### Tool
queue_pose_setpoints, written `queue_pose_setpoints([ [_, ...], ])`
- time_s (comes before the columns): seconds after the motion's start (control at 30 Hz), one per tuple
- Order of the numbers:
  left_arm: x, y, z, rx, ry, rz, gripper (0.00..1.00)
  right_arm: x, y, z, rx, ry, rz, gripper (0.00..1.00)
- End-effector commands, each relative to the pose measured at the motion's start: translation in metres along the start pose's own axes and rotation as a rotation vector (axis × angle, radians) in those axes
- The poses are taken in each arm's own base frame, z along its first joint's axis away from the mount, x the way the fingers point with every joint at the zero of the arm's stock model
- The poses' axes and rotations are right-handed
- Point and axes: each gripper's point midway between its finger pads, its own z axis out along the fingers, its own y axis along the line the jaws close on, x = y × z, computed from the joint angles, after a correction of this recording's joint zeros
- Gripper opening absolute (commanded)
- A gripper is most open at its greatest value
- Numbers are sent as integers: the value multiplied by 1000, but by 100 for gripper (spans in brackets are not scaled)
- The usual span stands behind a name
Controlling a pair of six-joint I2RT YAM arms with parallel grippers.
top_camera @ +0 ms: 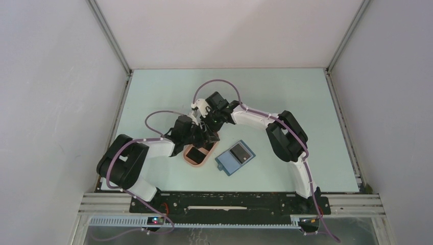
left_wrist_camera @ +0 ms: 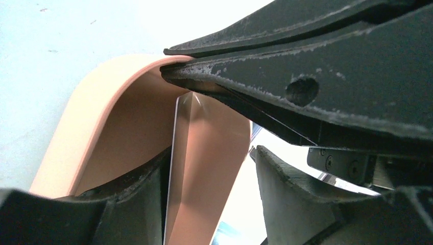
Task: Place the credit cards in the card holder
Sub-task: Pick up the credit card from the storage box.
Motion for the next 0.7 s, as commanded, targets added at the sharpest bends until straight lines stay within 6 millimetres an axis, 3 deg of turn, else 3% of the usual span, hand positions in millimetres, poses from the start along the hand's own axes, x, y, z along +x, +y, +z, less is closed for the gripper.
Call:
queue_pose_setpoints([
  [0.0,-6,42,-8,-158,-56,-43,67,-27,33,-11,-108,-54,-43,0],
  [0.23,-12,47,-16,-209,-85,-14,66,-27,30,-10,-90,-51,-39,0],
  [0.67,-6,54,-17,-211,-91,2,63,-20,29,-2,-109,-22,41,0],
])
